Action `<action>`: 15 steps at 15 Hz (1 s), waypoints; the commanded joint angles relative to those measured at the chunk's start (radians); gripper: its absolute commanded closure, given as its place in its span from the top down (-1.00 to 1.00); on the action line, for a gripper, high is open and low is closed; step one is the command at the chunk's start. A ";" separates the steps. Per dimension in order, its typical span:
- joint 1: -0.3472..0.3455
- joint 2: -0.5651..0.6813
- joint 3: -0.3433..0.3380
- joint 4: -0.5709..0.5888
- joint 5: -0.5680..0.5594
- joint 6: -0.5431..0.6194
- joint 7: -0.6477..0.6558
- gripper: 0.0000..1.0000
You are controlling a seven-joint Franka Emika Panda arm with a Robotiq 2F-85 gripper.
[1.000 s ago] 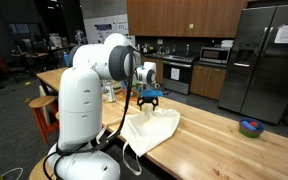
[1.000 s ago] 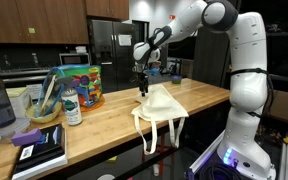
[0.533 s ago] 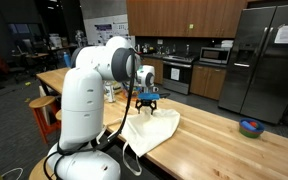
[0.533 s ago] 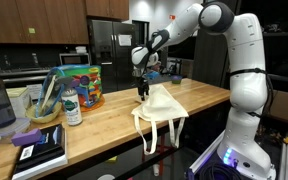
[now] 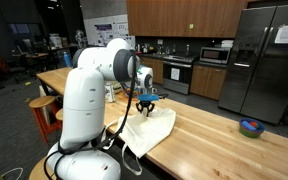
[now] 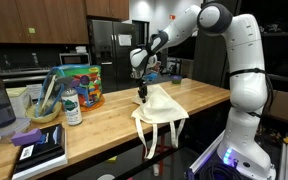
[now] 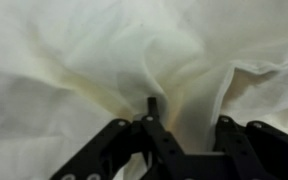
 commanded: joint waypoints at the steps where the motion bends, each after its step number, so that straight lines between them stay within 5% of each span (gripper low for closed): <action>1: -0.021 -0.044 -0.016 -0.025 -0.043 0.002 -0.025 -0.74; 3: -0.035 -0.063 -0.029 -0.037 -0.053 -0.001 -0.026 -0.99; 15: -0.169 -0.185 -0.138 -0.199 -0.043 0.005 -0.120 -0.98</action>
